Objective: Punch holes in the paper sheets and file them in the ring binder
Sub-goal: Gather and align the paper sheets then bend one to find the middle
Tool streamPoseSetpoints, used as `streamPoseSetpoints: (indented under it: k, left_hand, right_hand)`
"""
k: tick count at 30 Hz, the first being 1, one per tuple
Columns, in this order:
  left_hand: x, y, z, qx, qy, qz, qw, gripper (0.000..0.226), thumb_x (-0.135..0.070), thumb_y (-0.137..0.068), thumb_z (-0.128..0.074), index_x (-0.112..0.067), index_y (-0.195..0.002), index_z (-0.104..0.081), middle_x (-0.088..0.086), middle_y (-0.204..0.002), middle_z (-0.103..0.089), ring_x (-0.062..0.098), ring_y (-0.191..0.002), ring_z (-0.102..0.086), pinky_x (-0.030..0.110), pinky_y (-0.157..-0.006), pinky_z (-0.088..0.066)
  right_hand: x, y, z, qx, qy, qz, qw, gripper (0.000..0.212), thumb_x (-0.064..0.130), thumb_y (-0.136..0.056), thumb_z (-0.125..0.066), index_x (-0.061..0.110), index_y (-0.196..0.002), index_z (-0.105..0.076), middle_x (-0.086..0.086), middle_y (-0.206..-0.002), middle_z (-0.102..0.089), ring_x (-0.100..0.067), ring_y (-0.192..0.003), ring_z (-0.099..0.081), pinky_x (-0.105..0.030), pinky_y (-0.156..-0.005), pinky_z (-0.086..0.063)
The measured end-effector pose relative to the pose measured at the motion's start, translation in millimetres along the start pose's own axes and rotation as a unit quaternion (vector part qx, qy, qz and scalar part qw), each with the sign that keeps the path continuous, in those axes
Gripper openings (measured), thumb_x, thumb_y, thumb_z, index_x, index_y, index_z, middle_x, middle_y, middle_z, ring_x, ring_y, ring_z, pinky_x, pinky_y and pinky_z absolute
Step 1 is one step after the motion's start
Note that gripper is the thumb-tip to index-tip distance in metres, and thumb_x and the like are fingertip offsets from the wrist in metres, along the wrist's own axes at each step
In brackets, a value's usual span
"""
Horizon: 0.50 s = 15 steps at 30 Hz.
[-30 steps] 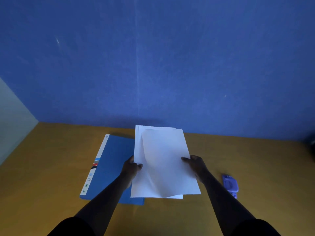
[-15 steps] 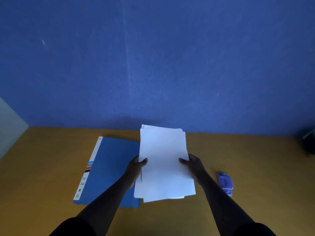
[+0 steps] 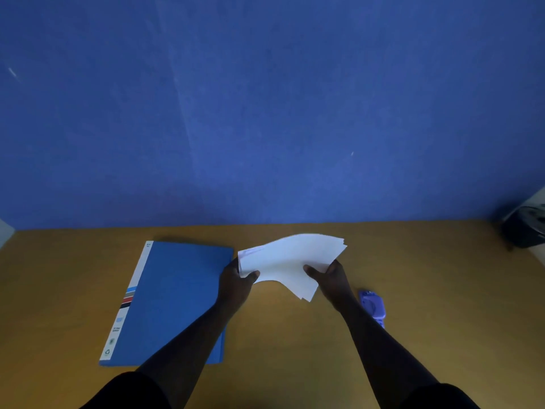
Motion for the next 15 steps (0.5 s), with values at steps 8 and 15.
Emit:
streamPoseSetpoints:
  k: [8,15]
  left_hand:
    - [-26,-8,-7,0.011,0.054,-0.07,0.996,0.009,-0.02,-0.076,-0.072,-0.026,-0.082,-0.072,-0.004,-0.084,-0.073,0.015,-0.082,-0.069,0.029,-0.075,-0.054]
    - [-34,-7,-3,-0.05,0.009,-0.069,0.996,0.017,-0.018,-0.087,-0.07,-0.006,-0.099,-0.072,0.001,-0.091,-0.071,0.015,-0.083,-0.065,0.022,-0.072,-0.045]
  right_hand:
    - [9,-11,6,0.006,-0.028,0.01,1.0,0.013,0.008,-0.083,-0.075,0.002,-0.095,-0.072,-0.009,-0.087,-0.074,-0.009,-0.072,-0.07,-0.019,-0.061,-0.053]
    - [12,-17,1,0.02,-0.069,0.013,0.997,0.022,0.016,-0.081,-0.078,0.005,-0.1,-0.075,-0.01,-0.097,-0.076,-0.022,-0.089,-0.073,-0.037,-0.075,-0.059]
Point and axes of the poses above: each hand's wrist, its own y-axis away from the middle knuckle, its own z-axis out of the back of the hand, x = y × z, the point moved 10 cm from there along -y, towards the middle knuckle
